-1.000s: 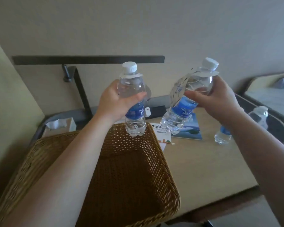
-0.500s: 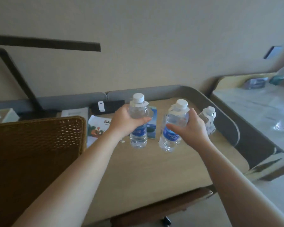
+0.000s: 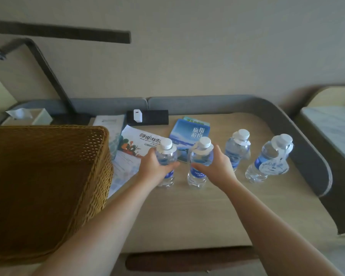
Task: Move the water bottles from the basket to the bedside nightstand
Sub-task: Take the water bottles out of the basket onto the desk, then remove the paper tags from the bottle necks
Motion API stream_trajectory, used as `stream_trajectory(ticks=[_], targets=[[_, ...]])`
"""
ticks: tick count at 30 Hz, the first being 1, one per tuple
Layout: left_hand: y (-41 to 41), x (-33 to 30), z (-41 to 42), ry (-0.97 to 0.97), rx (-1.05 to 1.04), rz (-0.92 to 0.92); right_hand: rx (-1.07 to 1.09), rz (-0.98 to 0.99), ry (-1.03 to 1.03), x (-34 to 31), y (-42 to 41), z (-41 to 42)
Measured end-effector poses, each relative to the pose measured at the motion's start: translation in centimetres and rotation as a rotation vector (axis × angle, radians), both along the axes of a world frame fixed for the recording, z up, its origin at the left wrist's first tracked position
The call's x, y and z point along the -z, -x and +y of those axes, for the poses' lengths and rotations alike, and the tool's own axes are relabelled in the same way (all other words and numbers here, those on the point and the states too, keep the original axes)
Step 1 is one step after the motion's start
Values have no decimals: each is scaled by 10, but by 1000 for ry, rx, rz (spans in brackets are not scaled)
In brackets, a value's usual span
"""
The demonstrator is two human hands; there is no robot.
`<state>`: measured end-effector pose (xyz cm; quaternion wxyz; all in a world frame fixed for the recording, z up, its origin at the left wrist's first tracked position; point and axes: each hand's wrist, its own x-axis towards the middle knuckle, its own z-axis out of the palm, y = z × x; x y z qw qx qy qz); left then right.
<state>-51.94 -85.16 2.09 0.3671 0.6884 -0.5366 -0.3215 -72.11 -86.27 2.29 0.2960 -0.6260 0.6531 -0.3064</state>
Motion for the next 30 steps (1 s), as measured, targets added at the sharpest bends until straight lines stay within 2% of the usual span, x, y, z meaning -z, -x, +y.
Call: stream_trajectory(ticks=[8, 11, 13, 17, 19, 23, 25, 30], targets=[[-11, 14, 3, 25, 82, 72, 24, -17, -18, 11, -5, 5], [-17, 15, -1, -56, 155, 156, 11, -33, -7, 5, -6, 11], [-18, 15, 0, -87, 154, 210, 39, -22, 90, -3, -6, 19], [-8, 18, 8, 99, 16, 150, 159, 9, 456, -25, -10, 39], [-10, 18, 8, 128, 36, 151, 129, 54, 562, -31, -18, 47], [-39, 8, -4, -65, 263, 270, -13, 29, 440, -26, -33, 55], [-48, 4, -11, -144, 307, 307, -58, 6, 376, -21, -39, 56], [-34, 4, -12, 8, 179, 214, -136, -37, 297, -19, -56, 54]])
